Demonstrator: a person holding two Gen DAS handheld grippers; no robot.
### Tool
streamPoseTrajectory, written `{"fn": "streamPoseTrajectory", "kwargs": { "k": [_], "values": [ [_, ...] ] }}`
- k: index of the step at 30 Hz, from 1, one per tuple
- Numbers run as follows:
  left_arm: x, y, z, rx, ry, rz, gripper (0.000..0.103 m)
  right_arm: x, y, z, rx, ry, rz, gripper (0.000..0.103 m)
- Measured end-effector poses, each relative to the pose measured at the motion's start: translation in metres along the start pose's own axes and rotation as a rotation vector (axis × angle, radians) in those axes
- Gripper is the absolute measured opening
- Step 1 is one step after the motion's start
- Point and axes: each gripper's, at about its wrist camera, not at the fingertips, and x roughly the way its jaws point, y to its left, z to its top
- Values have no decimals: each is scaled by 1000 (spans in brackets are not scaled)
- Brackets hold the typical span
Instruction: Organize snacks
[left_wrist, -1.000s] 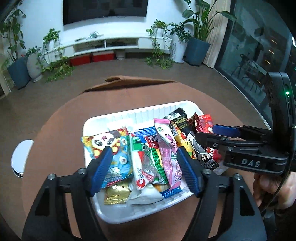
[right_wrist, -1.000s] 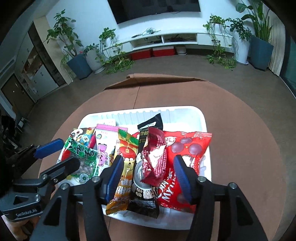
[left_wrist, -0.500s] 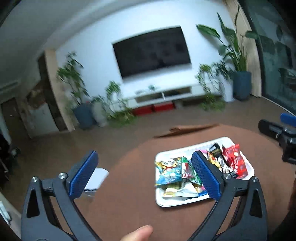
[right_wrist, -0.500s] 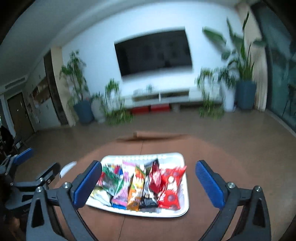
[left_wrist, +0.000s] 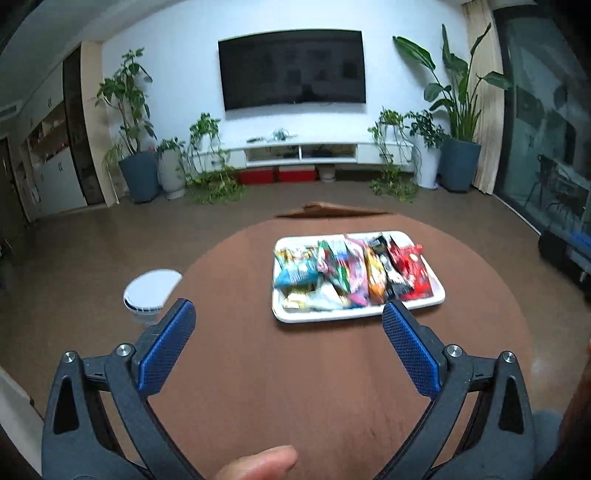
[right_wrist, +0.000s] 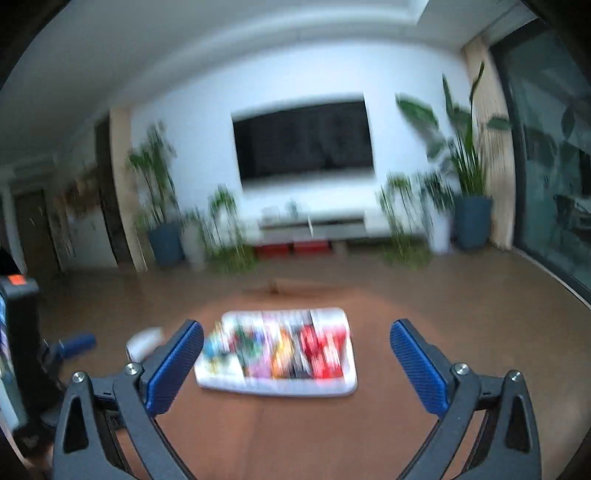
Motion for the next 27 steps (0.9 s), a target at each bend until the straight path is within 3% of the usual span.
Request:
{"fn": "streamPoseTrajectory", "kwargs": {
  "k": [6,12,27],
  "values": [
    [-11,-1,-21,-39,50,-47,102,-20,3,-30,4,14,-72,103],
    [-4,-3,-29,-46,83,-62,102,-24,5,-46,6,44,-83,103],
    [8,-4,-37,-34,111,-74,102,-24,9,-55,-14,85,-87,103]
  ]
}}
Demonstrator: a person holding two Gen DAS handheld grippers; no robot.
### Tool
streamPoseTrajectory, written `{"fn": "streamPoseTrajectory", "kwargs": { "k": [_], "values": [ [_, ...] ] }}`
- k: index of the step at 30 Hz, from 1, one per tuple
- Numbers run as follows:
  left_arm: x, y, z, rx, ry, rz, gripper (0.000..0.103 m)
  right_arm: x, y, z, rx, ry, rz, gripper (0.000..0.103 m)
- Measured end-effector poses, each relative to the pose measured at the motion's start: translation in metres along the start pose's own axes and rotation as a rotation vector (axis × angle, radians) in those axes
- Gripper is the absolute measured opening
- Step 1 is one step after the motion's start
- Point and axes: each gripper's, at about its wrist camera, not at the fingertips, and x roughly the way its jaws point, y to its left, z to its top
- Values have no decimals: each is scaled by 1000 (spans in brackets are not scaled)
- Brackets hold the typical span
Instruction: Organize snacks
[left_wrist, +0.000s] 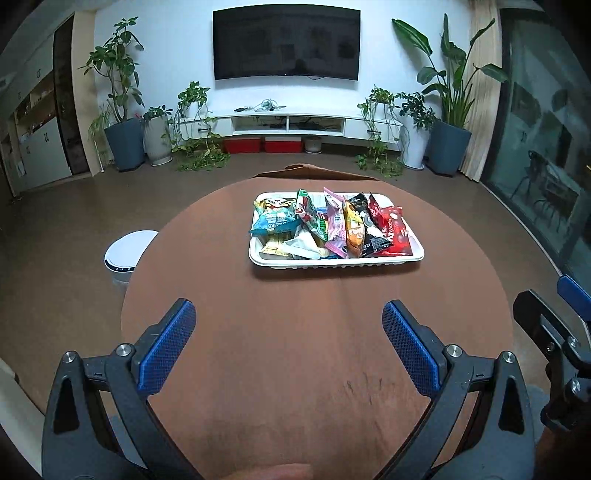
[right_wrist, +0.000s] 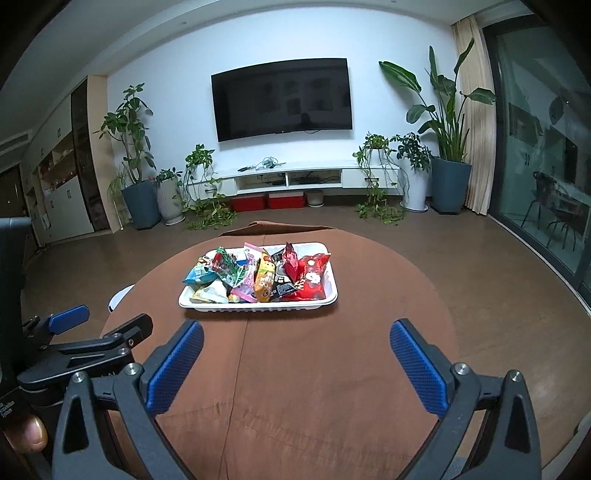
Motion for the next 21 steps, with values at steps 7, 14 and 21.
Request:
{"fn": "streamPoseTrajectory", "kwargs": {
  "k": [7,14,21],
  "values": [
    [1,0,-2,2,6,-1,102,1,-2,-1,-2,8,0,103],
    [3,2,-2,1,7,-2,102,2,-1,-3,-4,15,0,103],
    [5,1,-5,5,14,-2,102,2,0,-4,-5,17,0,103]
  ]
}}
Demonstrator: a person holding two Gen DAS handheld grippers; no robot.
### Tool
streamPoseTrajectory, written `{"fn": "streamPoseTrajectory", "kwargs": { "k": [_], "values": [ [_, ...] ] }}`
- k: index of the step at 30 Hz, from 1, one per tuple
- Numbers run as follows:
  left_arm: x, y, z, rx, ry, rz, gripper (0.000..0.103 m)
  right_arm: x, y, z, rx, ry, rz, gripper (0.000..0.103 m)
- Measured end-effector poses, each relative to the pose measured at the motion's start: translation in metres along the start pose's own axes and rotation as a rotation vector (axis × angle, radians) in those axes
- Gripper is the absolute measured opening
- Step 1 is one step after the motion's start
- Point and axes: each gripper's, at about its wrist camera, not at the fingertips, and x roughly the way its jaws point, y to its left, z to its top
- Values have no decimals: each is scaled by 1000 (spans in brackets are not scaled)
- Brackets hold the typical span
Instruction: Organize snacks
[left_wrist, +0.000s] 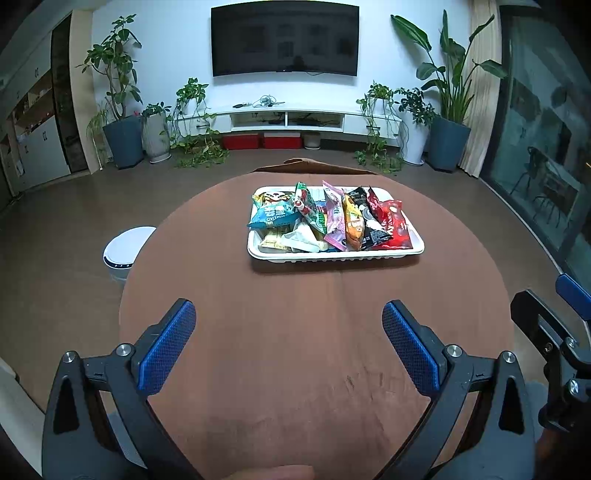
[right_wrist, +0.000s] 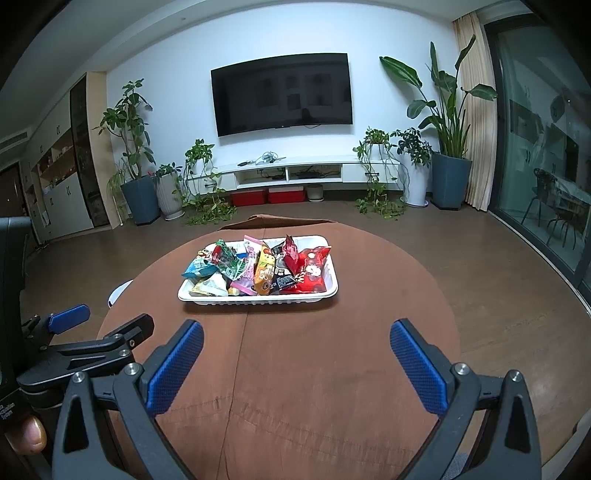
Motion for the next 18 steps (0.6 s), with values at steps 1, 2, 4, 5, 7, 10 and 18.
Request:
{"fn": "streamPoseTrajectory", "kwargs": {
  "k": [1,2,4,5,7,10,18],
  "values": [
    [0,0,0,0,1,-1,102,0,0,0,0,0,0,103],
    [1,0,0,1,0,-2,102,0,0,-1,1,1,0,103],
    [1,0,0,2,1,-2,102,-1,0,0,1,1,-1,103],
    [1,0,0,2,1,-4,102,-1,0,0,1,0,0,103],
    [2,0,-1,3,3,-1,102,-1,0,0,1,0,0,103],
    [2,-1,-1,5,5,-2,102,-1,0,1,1,0,0,103],
    [3,-1,-2,4,7,-4,102,-2,0,1,-4,3,-3,103]
  ]
}}
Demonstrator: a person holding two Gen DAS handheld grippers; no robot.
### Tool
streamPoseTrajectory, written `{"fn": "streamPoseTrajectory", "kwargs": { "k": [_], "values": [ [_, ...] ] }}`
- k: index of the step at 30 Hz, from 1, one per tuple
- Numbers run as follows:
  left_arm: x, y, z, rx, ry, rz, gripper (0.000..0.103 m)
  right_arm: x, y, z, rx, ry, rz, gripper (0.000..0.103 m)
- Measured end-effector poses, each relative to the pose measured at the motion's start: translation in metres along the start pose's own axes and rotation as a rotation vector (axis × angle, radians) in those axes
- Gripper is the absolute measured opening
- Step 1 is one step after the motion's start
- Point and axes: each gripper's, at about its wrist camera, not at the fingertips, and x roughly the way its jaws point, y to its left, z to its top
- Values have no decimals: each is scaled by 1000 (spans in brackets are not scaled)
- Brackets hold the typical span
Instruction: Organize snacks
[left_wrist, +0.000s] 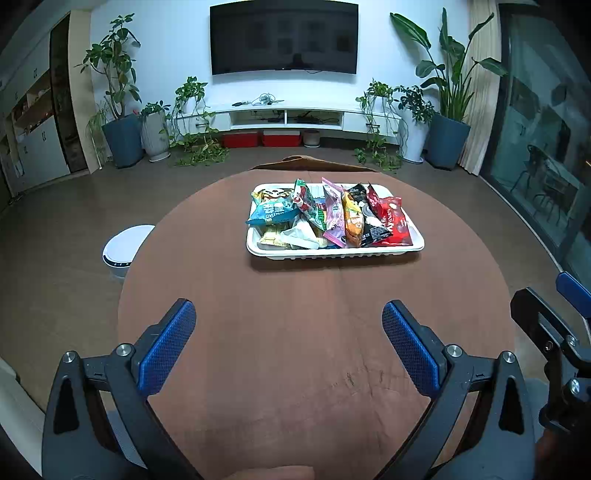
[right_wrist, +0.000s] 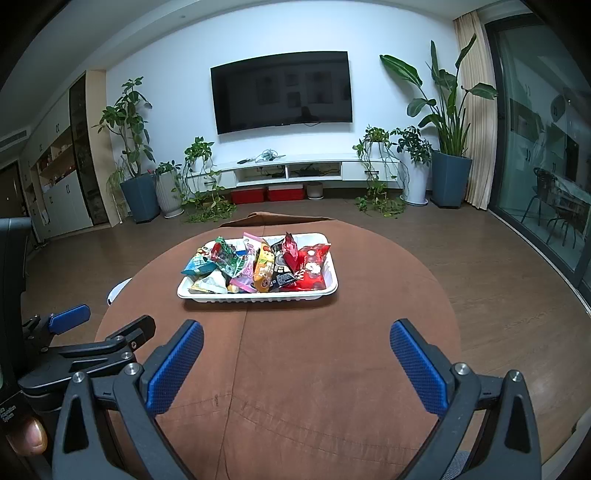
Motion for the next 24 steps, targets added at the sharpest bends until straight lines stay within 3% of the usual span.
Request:
{"fn": "streamPoseTrajectory", "kwargs": {
  "k": [24],
  "values": [
    [4,3,-4,-1,4,4,102,1,-2,-8,-1,19,-4,103]
  ]
}}
